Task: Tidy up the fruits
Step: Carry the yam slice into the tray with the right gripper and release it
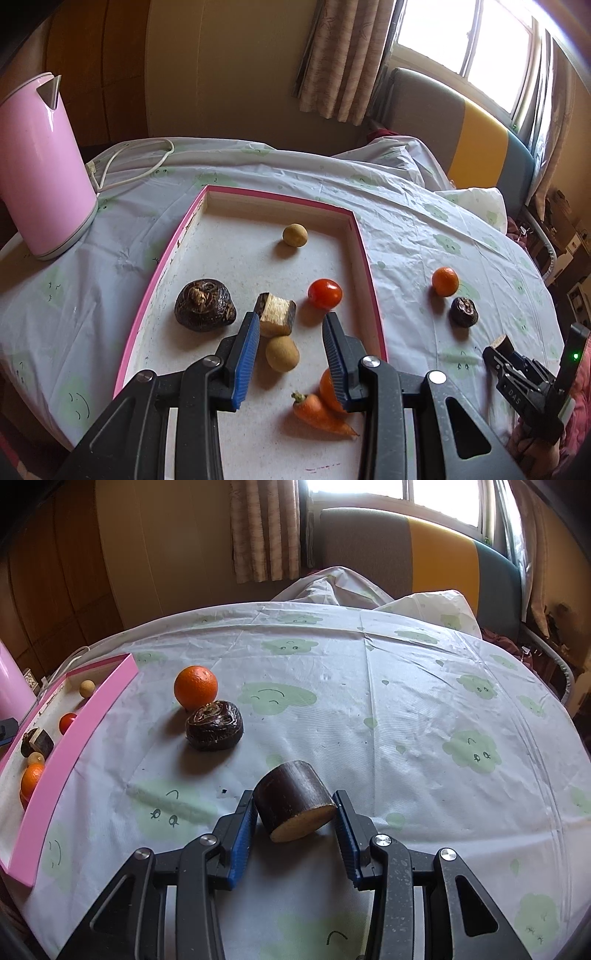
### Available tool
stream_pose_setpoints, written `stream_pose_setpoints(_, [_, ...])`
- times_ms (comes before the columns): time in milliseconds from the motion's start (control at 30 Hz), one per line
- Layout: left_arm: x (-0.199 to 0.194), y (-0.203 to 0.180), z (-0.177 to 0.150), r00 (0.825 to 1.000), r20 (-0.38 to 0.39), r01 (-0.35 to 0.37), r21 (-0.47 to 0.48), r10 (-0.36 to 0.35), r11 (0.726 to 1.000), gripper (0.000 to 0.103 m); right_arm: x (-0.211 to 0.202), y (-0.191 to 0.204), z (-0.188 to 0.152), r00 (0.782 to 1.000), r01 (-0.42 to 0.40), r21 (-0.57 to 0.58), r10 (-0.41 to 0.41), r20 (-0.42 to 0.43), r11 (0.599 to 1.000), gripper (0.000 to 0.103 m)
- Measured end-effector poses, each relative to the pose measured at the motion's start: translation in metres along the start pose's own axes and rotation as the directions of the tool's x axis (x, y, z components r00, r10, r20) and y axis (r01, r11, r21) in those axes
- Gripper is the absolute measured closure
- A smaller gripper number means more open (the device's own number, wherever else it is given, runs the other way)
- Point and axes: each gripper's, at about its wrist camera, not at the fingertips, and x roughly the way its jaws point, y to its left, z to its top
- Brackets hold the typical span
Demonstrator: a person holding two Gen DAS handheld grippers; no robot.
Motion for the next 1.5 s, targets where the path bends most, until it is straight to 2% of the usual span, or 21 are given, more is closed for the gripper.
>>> stream_pose_setpoints(700, [-0.013,0.007,-0.027,1.0,-0.01,0.01,0.025,-0.01,1.0,0.067,-0.002,0.008,0.002,0.999,0.045,-0.038,-0.046,-0.023,0.998,0.061])
stream_pose_setpoints(800, [-0.014,0.009,-0.03,1.0,-0.012,0.007,0.026,-0.007,1.0,0.067,-0.004,0.007,0.003,0.999,0.033,-0.016,-0.034,-0.038,0.999,0.062])
stream_pose_setpoints(933, [-0.014,0.013,-0.033,1.0,-0.009,0.005,0.022,-0.004,1.0,0.067,-0.012,0.011,0.004,0.999,-0.015,0.01,0.015,-0.052,1.0,0.062])
stream_pose_setpoints(1200, [-0.015,0.021,-0.036,1.0,-0.014,-0.001,0.009,0.002,1.0,0.067,-0.021,0.05,0.005,0.992,-0.109,-0.054,0.105,-0.065,0.993,0.062])
stream_pose_setpoints(1500, [-0.02,0.027,-0.036,1.0,-0.004,-0.008,0.01,0.008,1.0,0.067,-0.036,0.107,0.024,0.963,-0.269,-0.148,0.262,-0.065,0.952,0.062])
